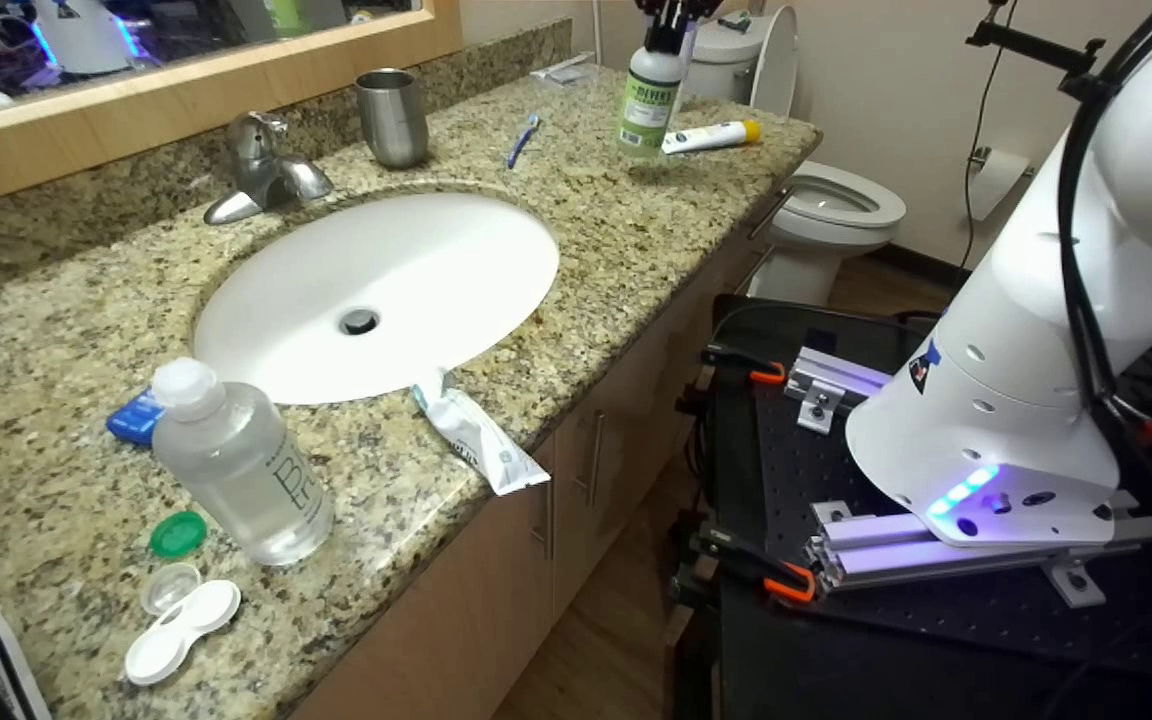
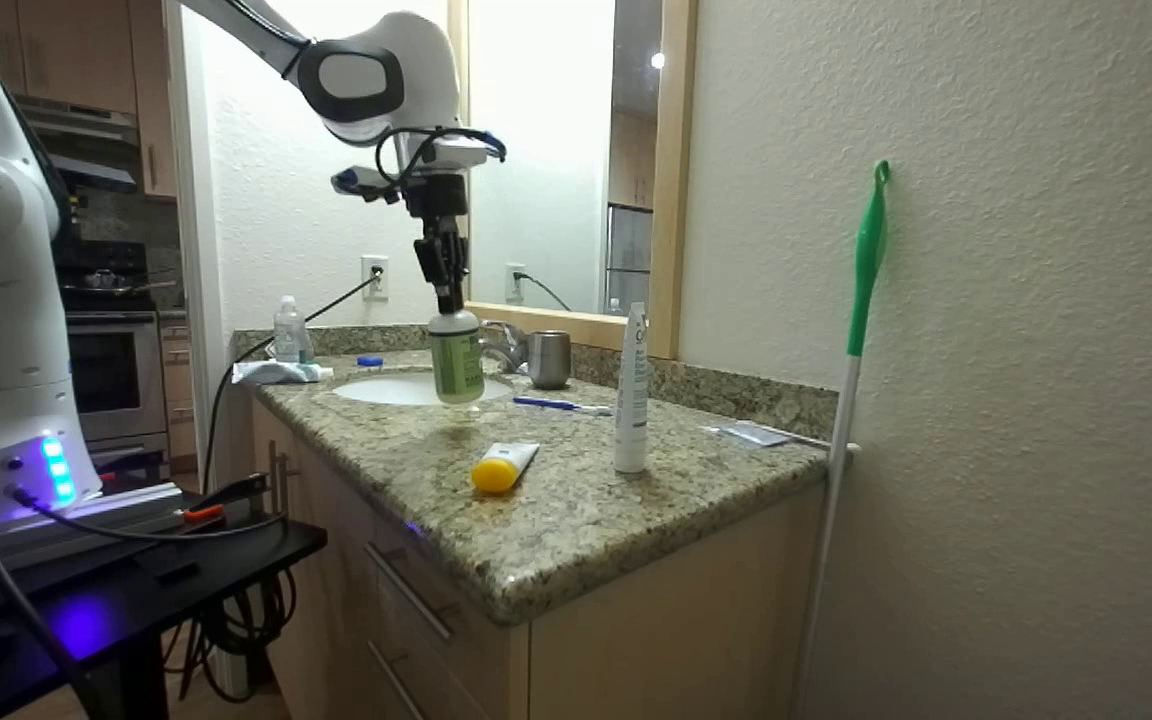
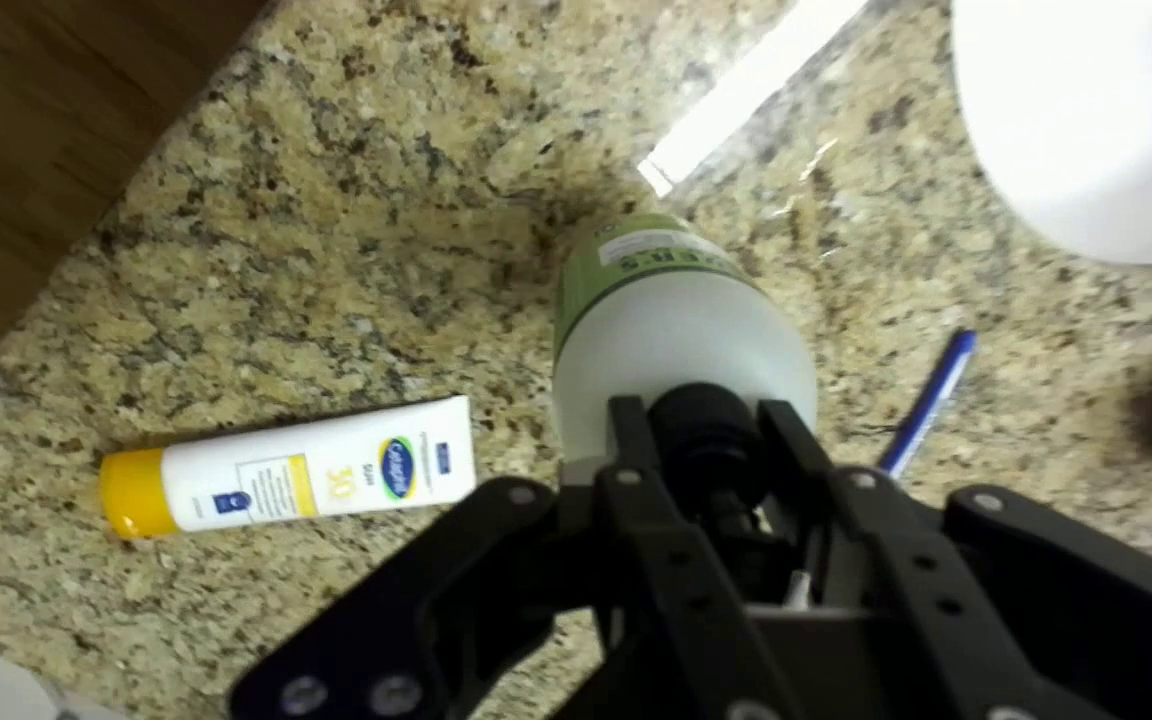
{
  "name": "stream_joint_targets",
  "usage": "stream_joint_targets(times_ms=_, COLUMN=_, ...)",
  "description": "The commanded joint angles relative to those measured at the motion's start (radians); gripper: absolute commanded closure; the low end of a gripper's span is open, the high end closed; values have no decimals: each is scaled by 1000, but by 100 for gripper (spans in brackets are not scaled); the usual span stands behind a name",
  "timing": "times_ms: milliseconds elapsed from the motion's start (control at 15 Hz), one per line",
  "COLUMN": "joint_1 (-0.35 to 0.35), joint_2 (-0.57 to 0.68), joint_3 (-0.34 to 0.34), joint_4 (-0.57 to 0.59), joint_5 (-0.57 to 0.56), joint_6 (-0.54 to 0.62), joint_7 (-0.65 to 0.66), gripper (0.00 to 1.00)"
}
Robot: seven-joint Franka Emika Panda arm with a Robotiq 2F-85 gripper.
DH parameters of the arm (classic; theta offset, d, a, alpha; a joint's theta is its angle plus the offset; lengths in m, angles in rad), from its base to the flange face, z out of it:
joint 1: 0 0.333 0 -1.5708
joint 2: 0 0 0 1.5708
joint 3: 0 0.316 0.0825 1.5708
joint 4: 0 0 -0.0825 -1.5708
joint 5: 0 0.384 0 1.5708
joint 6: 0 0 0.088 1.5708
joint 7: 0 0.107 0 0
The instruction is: Pick up the green bottle and move it to the left.
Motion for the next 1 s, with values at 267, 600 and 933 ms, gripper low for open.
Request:
stream_joint_targets(times_ms=267, joint_1=124, joint_2=-358, joint_3=210, joint_4=39, joint_5=9, joint_6=-409, joint_7=-68, gripper=92)
stream_joint_targets(times_ms=600, joint_1=162, joint_2=-417, joint_3=248, joint_4=27, joint_5=16, joint_6=-431, joint_7=-53, gripper=70)
stream_joint_targets(times_ms=933, joint_1=177, joint_2=-208, joint_3=274, joint_4=149, joint_5=-50, joint_6=-330, joint_7=-34, gripper=92)
